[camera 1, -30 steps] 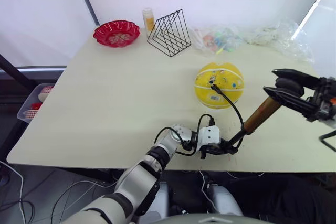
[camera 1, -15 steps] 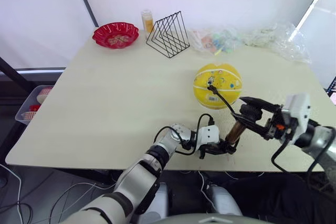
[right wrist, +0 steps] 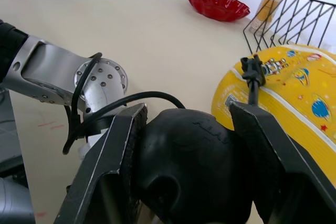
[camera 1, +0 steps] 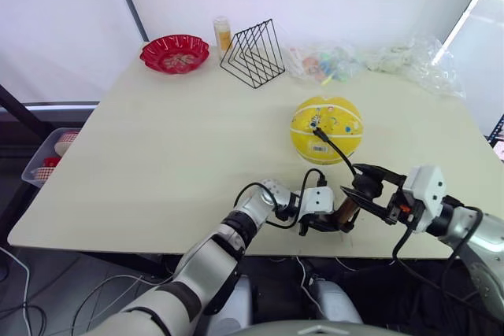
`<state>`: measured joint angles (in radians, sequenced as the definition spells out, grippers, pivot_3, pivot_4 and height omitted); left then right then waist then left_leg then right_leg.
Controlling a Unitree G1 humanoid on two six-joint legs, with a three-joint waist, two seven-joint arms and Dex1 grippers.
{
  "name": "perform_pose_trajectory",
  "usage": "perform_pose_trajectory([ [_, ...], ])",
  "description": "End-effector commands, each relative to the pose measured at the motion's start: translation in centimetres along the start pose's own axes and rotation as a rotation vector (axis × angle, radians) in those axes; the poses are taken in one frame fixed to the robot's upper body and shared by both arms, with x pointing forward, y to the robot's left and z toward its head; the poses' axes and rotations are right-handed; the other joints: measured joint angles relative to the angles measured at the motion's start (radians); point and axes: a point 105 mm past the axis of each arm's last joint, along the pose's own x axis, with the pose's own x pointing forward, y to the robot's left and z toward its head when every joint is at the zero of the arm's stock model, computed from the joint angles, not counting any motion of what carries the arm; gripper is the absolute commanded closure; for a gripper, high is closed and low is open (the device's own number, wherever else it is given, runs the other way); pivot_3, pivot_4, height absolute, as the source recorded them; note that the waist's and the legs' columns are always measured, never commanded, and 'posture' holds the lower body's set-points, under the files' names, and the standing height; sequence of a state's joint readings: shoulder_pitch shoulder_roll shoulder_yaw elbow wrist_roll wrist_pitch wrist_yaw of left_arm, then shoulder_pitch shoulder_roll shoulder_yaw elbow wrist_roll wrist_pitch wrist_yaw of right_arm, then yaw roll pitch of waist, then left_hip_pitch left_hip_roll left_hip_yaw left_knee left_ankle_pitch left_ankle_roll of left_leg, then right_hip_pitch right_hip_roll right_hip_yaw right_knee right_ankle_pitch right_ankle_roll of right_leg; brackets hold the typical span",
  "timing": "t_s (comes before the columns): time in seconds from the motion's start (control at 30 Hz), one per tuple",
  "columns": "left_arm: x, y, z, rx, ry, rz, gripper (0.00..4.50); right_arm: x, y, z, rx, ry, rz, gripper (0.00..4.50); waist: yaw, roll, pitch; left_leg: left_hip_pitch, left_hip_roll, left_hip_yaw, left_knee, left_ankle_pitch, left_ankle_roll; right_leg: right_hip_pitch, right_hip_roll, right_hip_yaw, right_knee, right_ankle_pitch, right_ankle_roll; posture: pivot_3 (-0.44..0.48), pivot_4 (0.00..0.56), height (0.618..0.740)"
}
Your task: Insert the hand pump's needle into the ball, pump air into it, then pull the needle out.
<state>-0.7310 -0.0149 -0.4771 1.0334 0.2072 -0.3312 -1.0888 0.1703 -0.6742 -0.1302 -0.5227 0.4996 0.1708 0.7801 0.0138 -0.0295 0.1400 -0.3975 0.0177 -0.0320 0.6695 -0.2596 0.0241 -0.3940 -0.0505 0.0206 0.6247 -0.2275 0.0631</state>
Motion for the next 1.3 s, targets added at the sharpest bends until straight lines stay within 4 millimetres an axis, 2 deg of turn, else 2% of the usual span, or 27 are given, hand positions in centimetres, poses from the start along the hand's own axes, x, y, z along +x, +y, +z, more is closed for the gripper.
perform_pose_trajectory([
  [0.03,-0.2,-1.9,-4.0,-0.1,0.151,-0.043,3.4,-0.8,-0.6,2.0,0.0,-0.036,0.015,2.49,0.001,0.001,0.001,0.0,0.0,0.0,0.0,0.0,0.0,0.0,0.0,0.0,0.0,0.0,0.0,0.0,0.15,0.74],
  [0.1,-0.3,-1.9,-4.3,-0.101,0.156,-0.037,3.4,-1.3,-1.3,5.1,0.023,-0.123,0.016,2.49,0.002,0.005,0.003,-0.001,0.0,0.0,0.0,0.0,0.0,0.0,0.0,0.0,0.0,0.0,0.0,0.0,0.15,0.74],
  [0.27,-0.4,-2.0,-4.6,-0.101,0.164,-0.031,3.4,-2.3,-2.3,9.3,0.016,-0.187,0.033,2.49,0.001,0.005,0.004,-0.002,-0.002,0.0,0.0,0.0,0.0,0.0,-0.002,0.0,0.0,0.0,0.0,0.0,0.15,0.74],
  [0.5,-0.5,-2.0,-4.7,-0.099,0.167,-0.026,3.4,-3.5,-3.7,13.2,-0.032,-0.221,0.009,2.49,0.001,0.005,0.005,-0.002,-0.001,0.0,0.0,0.0,0.0,0.0,-0.002,0.0,0.0,0.0,0.0,0.0,0.15,0.74],
  [0.67,-0.5,-2.0,-4.7,-0.098,0.166,-0.026,3.4,-3.3,-3.7,14.4,-0.026,-0.24,0.012,2.49,0.001,0.006,0.007,-0.003,-0.002,0.001,0.0,0.0,0.0,-0.001,-0.003,0.001,0.0,0.001,-0.001,0.0,0.15,0.74],
  [0.77,-0.4,-2.0,-4.6,-0.096,0.164,-0.027,3.4,-2.0,-2.4,10.6,0.035,-0.133,0.038,2.49,0.001,0.005,0.007,-0.003,-0.002,0.001,0.0,0.0,0.0,-0.001,-0.003,0.001,0.0,0.002,-0.003,0.0,0.15,0.74],
  [0.93,-0.4,-1.9,-4.5,-0.1,0.159,-0.023,3.4,-0.9,-1.3,6.4,0.053,-0.082,0.012,2.5,0.0,0.001,0.004,-0.002,-0.001,0.0,0.0,0.0,0.0,0.0,-0.002,0.0,0.0,0.0,0.0,0.0,0.15,0.74],
  [1.07,-0.4,-2.0,-4.5,-0.114,0.154,-0.02,3.4,0.0,-0.7,3.2,0.016,-0.057,-0.023,2.5,-0.002,0.001,0.003,0.0,-0.001,0.0,0.0,0.0,0.0,0.0,-0.002,0.0,0.0,0.0,0.0,0.0,0.15,0.74],
  [1.17,-0.4,-2.0,-4.6,-0.119,0.155,-0.02,3.4,0.4,-0.6,1.9,-0.019,-0.052,-0.041,2.5,-0.001,0.0,0.001,0.001,0.0,0.0,0.0,0.0,0.0,0.0,-0.001,0.0,0.0,0.0,0.0,0.0,0.15,0.74],
  [1.3,-0.5,-2.0,-4.6,-0.122,0.154,-0.02,3.4,0.9,-0.3,-1.6,-0.025,-0.019,-0.083,2.51,-0.001,-0.003,-0.001,0.001,0.0,0.0,0.0,0.0,0.0,0.0,0.0,0.0,0.0,0.0,0.0,0.0,0.15,0.74],
])
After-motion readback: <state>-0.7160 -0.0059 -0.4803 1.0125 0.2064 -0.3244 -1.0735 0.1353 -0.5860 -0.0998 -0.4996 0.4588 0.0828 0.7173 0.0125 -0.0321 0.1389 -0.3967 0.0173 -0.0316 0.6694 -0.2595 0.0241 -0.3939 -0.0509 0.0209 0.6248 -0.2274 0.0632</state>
